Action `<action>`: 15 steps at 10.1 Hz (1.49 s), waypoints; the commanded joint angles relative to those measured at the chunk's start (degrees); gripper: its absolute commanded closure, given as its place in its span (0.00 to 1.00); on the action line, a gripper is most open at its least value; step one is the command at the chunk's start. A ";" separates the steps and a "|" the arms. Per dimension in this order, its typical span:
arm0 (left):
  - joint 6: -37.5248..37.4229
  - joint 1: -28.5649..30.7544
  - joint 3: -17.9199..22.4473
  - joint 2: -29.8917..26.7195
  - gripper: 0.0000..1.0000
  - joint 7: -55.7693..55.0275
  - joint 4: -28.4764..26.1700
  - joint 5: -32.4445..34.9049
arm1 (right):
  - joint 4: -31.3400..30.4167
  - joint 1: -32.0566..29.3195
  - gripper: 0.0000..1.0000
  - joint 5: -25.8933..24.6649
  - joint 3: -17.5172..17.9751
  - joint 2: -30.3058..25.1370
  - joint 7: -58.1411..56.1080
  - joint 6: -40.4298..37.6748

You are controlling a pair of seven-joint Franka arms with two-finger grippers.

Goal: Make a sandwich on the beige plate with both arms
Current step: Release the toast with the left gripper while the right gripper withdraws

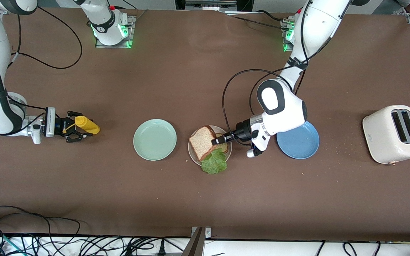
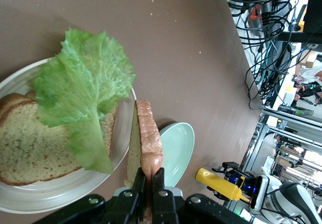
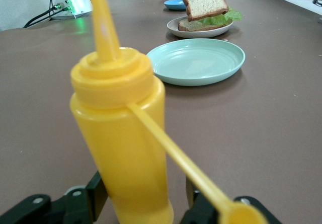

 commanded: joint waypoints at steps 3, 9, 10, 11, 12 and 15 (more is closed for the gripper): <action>1.24 -0.25 0.09 2.43 0.96 6.85 0.66 -2.07 | 2.49 -1.59 0.23 -3.62 -4.28 -0.22 -0.22 -1.25; 1.32 2.38 1.14 2.78 0.00 12.48 0.40 -1.45 | 23.56 -1.15 0.19 -21.28 -6.23 -1.53 24.05 -9.49; 1.32 2.65 1.58 2.78 0.00 12.48 0.40 -1.45 | 26.03 -0.10 0.19 -23.39 -6.23 -2.76 32.74 -10.82; 1.32 2.73 1.67 2.78 0.00 12.48 0.31 -1.45 | 27.88 1.13 0.19 -25.58 -6.23 -4.34 41.35 -11.70; 1.32 3.00 2.71 2.35 0.00 12.48 -0.04 -1.11 | 28.69 2.53 0.19 -27.17 -6.31 -6.18 49.44 -12.58; 1.24 4.57 4.48 0.15 0.00 11.95 -3.19 8.02 | 28.78 8.23 0.16 -34.80 -6.23 -13.29 75.97 -13.03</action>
